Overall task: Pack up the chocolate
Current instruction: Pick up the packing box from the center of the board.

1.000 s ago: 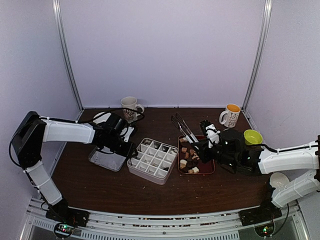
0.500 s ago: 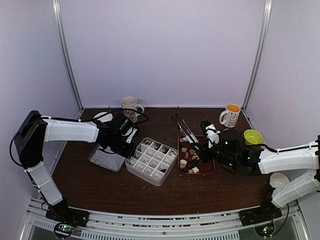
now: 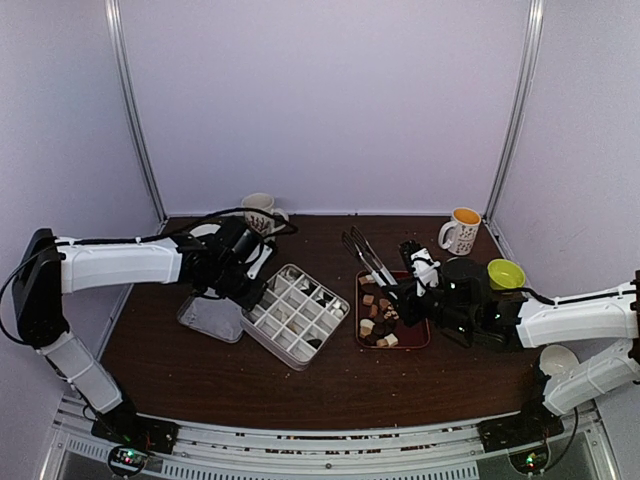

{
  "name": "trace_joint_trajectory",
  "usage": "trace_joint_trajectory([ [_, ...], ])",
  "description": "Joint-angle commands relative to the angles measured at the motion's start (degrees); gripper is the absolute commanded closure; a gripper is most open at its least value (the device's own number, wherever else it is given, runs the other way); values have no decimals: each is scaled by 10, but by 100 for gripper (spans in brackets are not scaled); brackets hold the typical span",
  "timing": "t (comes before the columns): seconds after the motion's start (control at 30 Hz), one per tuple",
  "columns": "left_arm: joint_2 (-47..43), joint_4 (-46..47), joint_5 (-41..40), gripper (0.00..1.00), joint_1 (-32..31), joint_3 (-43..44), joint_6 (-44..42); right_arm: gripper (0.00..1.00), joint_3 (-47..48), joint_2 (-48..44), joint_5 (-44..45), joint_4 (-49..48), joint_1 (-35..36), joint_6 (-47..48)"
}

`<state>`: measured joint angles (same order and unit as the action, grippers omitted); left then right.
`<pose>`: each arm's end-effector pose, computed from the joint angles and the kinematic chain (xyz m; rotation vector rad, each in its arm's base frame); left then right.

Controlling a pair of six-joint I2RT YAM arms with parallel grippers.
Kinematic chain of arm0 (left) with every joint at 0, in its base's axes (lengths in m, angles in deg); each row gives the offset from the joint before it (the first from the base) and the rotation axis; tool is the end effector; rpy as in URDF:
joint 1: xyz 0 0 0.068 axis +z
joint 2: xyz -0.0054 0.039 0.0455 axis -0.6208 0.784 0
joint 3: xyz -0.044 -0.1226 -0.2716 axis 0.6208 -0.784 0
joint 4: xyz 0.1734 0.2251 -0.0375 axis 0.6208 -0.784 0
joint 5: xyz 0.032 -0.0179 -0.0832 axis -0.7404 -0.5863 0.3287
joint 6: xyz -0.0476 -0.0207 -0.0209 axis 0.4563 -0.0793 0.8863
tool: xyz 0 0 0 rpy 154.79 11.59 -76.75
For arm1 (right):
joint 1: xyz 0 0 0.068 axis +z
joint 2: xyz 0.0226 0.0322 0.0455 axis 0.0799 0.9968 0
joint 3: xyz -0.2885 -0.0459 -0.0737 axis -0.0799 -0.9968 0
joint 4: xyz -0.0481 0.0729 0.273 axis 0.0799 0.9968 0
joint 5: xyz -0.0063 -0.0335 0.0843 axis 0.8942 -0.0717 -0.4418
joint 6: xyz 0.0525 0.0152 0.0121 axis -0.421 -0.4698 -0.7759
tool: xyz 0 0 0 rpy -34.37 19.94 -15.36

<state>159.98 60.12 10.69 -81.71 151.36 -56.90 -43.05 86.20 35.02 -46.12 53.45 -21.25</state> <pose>0.2646 -0.2409 0.2335 0.5890 2.4968 -0.1693 0.1862 0.2081 0.2235 -0.6019 1.8591 0.6024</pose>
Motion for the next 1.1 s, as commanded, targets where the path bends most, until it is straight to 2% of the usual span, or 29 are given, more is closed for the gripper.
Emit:
trace_joint_trajectory([
  [0.0,-41,42,-40,100,-22,7,-41,67,7,-10,7,-18,-2,5],
  [0.37,-92,101,-79,100,-47,-38,-121,67,3,-15,16,-22,-1,7],
  [0.63,-131,136,-141,100,-96,-66,-194,67,-6,-18,5,-33,-1,-3],
  [0.9,-160,175,-129,100,-102,-99,-215,68,-7,-22,12,-30,-2,-1],
  [1.07,-146,188,-140,100,-102,-104,-201,67,-8,-30,12,-20,-2,-5],
])
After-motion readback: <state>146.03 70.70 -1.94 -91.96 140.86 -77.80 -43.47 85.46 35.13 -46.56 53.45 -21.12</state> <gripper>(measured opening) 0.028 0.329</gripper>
